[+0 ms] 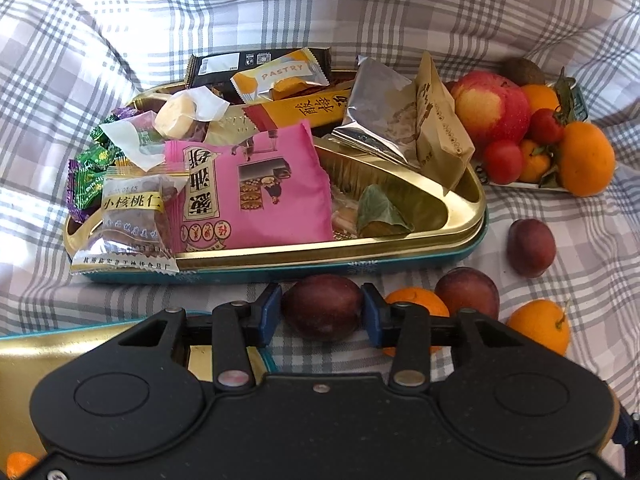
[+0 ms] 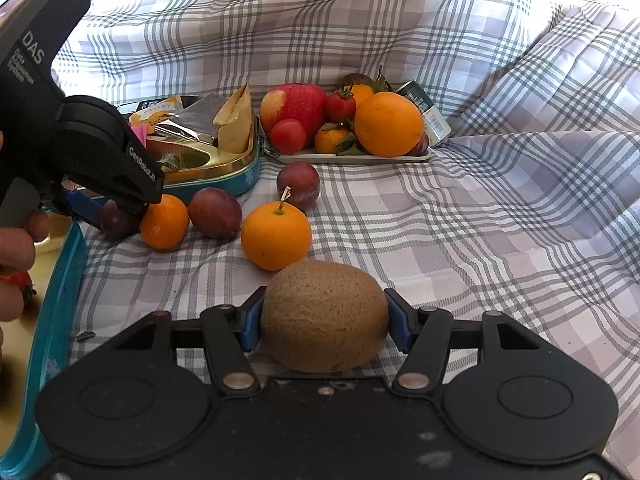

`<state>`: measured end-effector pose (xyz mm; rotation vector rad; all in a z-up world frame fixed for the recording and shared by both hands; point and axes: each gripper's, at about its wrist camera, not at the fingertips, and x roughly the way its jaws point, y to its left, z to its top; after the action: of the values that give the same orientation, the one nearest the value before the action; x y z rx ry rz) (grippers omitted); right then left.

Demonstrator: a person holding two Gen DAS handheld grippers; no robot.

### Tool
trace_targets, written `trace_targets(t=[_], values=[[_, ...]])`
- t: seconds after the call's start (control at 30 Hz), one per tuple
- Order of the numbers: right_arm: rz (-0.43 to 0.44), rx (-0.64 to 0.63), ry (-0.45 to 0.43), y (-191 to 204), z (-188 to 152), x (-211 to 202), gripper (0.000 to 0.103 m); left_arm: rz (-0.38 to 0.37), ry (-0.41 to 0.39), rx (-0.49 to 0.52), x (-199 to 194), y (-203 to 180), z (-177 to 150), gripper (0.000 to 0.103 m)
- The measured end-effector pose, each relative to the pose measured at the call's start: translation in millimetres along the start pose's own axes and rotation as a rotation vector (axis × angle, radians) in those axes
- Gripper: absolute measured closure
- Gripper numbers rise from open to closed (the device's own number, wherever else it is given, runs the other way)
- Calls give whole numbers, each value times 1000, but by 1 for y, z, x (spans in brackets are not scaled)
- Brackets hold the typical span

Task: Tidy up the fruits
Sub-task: 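Close the left tool on a dark red plum while the right tool lifts the kiwi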

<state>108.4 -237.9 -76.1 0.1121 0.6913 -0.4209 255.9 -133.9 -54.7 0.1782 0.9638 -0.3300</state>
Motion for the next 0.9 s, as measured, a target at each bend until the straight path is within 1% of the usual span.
trace_targets(t=[0.17, 0.3, 0.43, 0.6, 0.67, 0.8, 0.9], values=[[5, 8, 1, -1, 0, 0, 40, -10, -1, -34, -11, -2, -2, 53], [14, 21, 5, -3, 0, 0, 40, -1, -23, -31, -27, -7, -5, 53], [35, 52, 15, -8, 1, 1, 40, -1, -41, -16, -46, -11, -14, 53], [57, 87, 25, -14, 2, -1, 41, -14, -32, -18, -64, -12, -32, 53], [67, 118, 31, -19, 2, -2, 41, -26, -25, -16, -69, -13, -39, 53], [96, 225, 49, -38, 4, -4, 41, -37, -16, -10, -77, -18, -51, 53], [97, 299, 64, -52, 6, -4, 41, -48, -9, 0, -80, -25, -60, 53]])
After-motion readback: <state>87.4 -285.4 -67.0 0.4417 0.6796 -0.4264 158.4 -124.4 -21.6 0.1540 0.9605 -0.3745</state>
